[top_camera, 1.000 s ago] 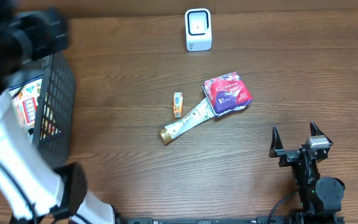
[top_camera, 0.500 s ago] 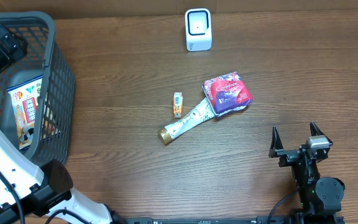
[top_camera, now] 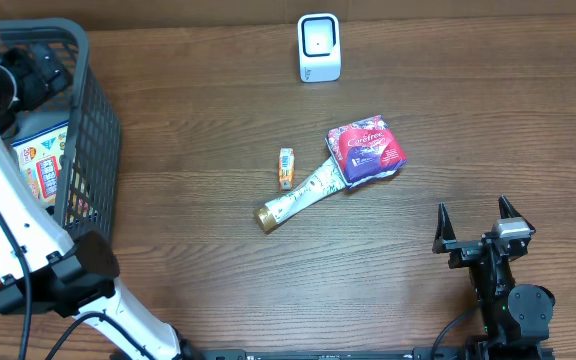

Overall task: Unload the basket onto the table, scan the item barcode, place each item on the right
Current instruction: 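Return the left gripper into the basket toward the yellow snack bag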

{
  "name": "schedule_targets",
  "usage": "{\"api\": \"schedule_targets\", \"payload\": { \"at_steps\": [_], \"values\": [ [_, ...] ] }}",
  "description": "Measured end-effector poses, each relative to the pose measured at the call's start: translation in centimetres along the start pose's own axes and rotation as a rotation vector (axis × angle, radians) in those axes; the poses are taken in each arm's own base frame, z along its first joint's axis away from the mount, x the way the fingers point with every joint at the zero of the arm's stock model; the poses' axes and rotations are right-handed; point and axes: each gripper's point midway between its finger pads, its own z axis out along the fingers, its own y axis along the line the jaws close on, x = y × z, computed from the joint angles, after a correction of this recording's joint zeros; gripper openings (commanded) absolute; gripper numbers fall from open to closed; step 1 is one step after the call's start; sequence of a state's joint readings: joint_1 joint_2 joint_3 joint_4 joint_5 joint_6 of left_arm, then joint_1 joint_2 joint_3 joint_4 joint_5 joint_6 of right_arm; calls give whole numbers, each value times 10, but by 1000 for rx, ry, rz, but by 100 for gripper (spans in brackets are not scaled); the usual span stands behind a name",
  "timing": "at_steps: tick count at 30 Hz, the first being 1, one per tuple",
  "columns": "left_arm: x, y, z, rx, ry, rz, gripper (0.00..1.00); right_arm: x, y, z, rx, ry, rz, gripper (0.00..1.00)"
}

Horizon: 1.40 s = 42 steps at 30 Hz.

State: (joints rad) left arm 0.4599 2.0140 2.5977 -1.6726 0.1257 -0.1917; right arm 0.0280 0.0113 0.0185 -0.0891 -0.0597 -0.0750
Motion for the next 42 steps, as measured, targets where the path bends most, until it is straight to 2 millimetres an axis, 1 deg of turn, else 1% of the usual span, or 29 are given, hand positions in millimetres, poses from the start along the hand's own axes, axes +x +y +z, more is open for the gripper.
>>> {"api": "schedule_targets", "payload": {
  "at_steps": [6,8,11,18,19,20,21,24,25,27,29,34,38,42],
  "values": [
    [4,1,1,-81,0,5,100,0,0,0,0,0,0,100],
    [1,8,1,-120,-12,-12,100,0,0,0,0,0,0,100],
    [-9,20,4,-178,-47,-41,100,0,0,0,0,0,0,100],
    [-25,62,8,-248,-91,-177,100,0,0,0,0,0,0,100],
    [-26,69,6,-255,-96,-205,99,0,0,0,0,0,0,100],
    [-27,77,5,-262,-99,-227,96,0,0,0,0,0,0,100],
    [-27,84,4,-272,-102,-246,94,0,0,0,0,0,0,100],
    [-24,103,4,-317,-92,-299,96,0,0,0,0,0,0,100],
    [-20,109,8,-339,-74,-319,97,0,0,0,1,0,0,100],
    [-10,117,22,-369,-24,-338,98,0,0,0,0,0,0,100],
    [2,123,43,-393,38,-351,100,0,0,0,0,0,0,100],
    [31,136,97,-433,159,-371,100,0,0,0,0,0,0,100],
    [41,138,128,-441,182,-359,100,0,0,0,0,0,0,100],
    [43,134,156,-415,173,-292,100,0,0,0,0,0,0,100]
  ]
}}
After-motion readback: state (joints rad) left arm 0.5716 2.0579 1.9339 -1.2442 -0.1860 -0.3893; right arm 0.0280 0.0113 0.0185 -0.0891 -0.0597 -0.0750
